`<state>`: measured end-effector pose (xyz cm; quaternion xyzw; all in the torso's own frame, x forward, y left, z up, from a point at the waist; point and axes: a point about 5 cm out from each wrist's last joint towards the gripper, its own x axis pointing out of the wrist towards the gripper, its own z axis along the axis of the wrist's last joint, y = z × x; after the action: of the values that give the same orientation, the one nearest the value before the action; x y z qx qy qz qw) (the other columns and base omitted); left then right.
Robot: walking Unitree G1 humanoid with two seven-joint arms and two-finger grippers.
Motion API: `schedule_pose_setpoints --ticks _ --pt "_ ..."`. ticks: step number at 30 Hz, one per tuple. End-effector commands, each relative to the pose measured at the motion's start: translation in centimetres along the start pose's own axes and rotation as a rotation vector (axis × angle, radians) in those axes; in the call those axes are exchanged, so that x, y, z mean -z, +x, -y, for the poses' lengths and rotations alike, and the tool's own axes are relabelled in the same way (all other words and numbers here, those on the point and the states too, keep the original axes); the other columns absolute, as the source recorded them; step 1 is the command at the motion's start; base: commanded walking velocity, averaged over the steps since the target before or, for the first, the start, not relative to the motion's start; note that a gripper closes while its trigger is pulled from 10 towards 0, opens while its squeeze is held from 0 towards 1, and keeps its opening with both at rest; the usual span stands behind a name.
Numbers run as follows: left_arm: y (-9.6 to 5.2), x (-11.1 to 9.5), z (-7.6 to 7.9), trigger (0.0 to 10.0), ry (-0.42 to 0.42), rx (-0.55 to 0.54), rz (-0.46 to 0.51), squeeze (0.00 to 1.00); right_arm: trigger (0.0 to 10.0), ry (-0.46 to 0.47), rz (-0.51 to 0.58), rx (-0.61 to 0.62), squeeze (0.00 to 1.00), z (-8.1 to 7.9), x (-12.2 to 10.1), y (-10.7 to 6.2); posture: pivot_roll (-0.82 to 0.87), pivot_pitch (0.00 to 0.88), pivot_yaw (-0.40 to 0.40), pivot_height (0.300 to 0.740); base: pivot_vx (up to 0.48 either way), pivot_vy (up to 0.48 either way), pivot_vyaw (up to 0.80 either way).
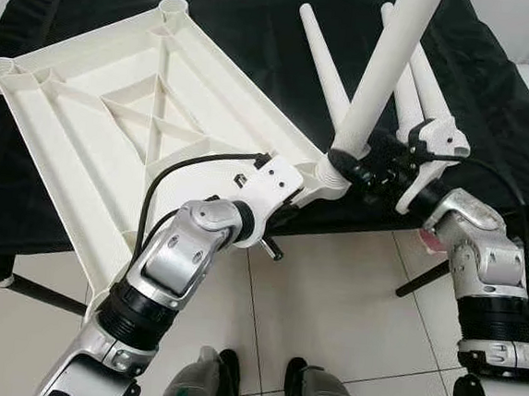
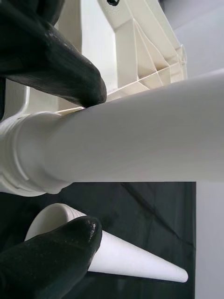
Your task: Building children table
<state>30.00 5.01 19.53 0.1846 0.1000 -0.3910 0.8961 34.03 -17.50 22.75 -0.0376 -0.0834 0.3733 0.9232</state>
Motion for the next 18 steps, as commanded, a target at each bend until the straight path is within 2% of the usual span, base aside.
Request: schedule_pose_setpoints --ticks 1,10,18 --pt "-0.2 0.7 -0.3 10.0 -0.015 -0.026 -0.030 0.00 10.0 -0.020 0.008 -0.041 0.00 -0.1 0.0 0.2 -0.10 0.201 0.059 0.740 0.000 0.000 0.00" --pt "-0.3 0.6 -0.4 10.0 -0.018 -0.027 -0.029 0.00 10.0 -0.001 0.037 -0.116 0.00 -0.9 0.1 1.2 -0.09 0.207 0.060 0.740 0.000 0.000 0.00" --pt "-0.4 0.6 -0.5 10.0 -0.019 -0.033 -0.031 0.00 10.0 0.002 0.042 -0.143 0.00 -1.2 0.7 1.3 -0.09 0.210 0.058 0.740 0.000 0.000 0.00"
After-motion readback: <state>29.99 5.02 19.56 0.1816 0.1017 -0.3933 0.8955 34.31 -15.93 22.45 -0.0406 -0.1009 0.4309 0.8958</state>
